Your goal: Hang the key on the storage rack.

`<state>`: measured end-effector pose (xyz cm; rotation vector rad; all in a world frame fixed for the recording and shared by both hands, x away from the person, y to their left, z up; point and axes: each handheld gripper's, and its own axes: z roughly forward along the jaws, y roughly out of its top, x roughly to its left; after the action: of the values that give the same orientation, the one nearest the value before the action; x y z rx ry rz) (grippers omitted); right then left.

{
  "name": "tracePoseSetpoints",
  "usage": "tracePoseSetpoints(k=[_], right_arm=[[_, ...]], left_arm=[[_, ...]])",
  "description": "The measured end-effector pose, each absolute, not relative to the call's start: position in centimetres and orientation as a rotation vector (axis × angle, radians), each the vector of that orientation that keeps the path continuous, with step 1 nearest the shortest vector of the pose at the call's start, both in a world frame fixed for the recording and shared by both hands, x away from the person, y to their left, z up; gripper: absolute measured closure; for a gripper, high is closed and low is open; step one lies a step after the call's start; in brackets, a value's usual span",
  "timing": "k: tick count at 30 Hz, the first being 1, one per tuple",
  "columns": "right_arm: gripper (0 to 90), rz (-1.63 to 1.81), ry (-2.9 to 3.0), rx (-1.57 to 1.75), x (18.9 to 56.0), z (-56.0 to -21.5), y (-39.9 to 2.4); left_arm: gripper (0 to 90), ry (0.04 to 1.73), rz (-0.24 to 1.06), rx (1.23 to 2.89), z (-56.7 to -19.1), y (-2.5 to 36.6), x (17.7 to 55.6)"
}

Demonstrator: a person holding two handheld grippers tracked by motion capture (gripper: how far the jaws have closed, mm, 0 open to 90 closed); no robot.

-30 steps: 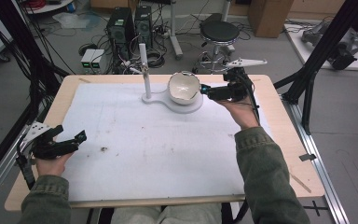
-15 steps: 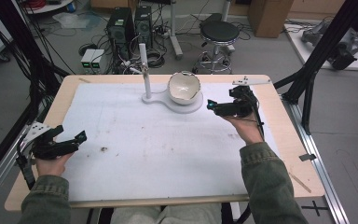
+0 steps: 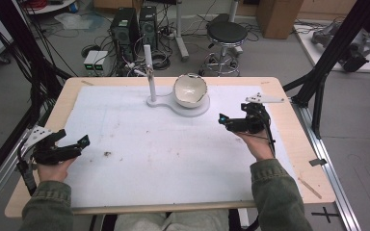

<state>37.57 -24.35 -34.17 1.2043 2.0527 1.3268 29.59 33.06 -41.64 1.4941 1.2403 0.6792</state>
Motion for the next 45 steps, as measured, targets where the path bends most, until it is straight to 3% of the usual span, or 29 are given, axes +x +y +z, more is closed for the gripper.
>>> tracePoseSetpoints(k=[19,45], right_arm=[[0.6,1.291,1.91,1.284,35.3,-38.2,-27.8],[0.6,1.302,1.716,1.312,32.4,-40.2,-29.9]], left_arm=[[1.7,1.24,0.675,1.494,-41.7,33.0,29.6],[1.7,1.239,0.666,1.487,-41.7,33.1,29.5]])
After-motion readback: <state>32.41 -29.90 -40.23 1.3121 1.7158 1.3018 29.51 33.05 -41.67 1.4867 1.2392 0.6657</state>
